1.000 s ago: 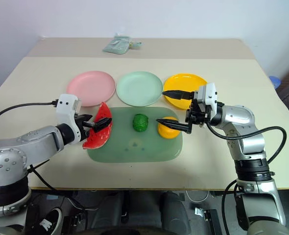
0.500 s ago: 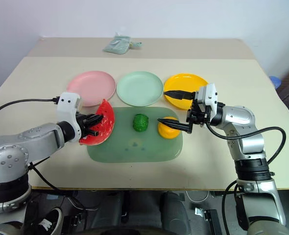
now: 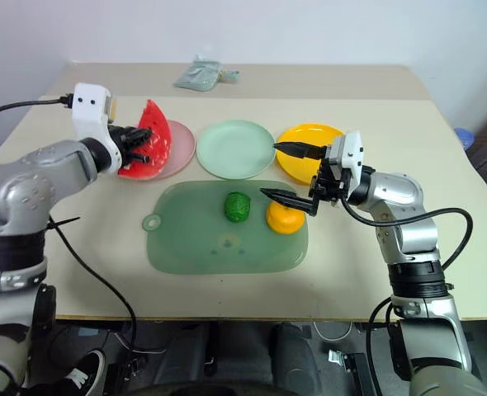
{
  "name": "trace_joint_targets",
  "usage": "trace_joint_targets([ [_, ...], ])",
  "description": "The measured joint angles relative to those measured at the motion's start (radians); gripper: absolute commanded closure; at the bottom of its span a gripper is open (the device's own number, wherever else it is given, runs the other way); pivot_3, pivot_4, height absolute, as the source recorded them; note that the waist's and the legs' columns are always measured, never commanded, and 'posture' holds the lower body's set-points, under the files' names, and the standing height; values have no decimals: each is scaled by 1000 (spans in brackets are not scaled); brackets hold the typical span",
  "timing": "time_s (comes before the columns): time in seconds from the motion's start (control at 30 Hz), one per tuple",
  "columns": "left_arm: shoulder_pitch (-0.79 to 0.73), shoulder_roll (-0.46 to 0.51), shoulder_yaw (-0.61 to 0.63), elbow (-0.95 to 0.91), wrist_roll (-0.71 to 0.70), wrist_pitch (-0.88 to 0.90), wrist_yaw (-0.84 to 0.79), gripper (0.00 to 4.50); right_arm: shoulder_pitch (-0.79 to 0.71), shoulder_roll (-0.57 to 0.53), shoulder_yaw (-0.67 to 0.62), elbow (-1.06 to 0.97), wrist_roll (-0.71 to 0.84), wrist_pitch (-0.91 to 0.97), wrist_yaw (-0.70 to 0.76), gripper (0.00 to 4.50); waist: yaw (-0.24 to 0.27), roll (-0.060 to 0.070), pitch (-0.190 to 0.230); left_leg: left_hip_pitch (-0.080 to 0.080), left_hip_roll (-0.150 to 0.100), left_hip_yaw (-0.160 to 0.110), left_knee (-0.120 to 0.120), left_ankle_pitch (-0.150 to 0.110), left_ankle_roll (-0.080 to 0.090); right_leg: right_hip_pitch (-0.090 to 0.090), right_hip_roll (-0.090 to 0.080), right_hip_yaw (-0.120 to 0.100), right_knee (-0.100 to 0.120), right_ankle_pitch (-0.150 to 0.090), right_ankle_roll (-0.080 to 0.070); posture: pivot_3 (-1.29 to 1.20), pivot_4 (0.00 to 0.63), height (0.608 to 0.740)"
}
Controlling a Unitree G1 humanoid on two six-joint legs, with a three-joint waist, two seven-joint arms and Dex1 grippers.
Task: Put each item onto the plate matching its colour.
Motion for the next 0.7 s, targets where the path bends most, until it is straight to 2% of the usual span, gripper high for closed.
trace_joint_targets([
  [0.17, -60, -62, -40, 310, 155, -241, -120, 4139, -25, 37, 4, 12, -52, -28, -86, 0, -2, 0, 0, -1, 0, 1, -1, 0, 0, -1, 0, 0, 0, 0, 0, 0, 150, 740],
  [0.33, -147, -96, -29, 605, 255, -440, -191, 4139, -11, 34, 3, 17, -63, -28, -99, 0, -2, 0, 0, -1, 0, 1, -1, 0, 0, -1, 0, 0, 0, 0, 0, 0, 150, 740],
  [0.47, -187, -102, -17, 755, 311, -546, -239, 2357, 10, 15, 1, 14, -66, -26, -106, 0, -2, 0, 0, -1, 0, 1, -1, 0, 0, -1, 0, 0, 0, 0, 1, 0, 150, 740],
  [0.57, -188, -108, -2, 764, 325, -573, -278, 858, 13, 11, 1, 6, -66, -25, -108, 0, -2, 0, 0, -1, 0, 1, -1, 0, 0, -1, 0, 0, 0, 0, 1, 0, 150, 740],
  [0.63, -186, -106, 9, 735, 323, -564, -314, 17, 13, 11, 1, 0, -64, -21, -110, 0, -3, -1, 1, -1, 0, 1, -1, 0, 0, -2, 0, 0, 0, 0, 1, 0, 150, 740],
  [0.7, -170, -92, 15, 644, 319, -545, -367, 17, 12, 11, 2, -8, -58, -10, -111, 0, -3, -1, 1, -2, 0, 1, -1, 0, 0, -2, 0, 0, 0, 0, 1, 0, 150, 740],
])
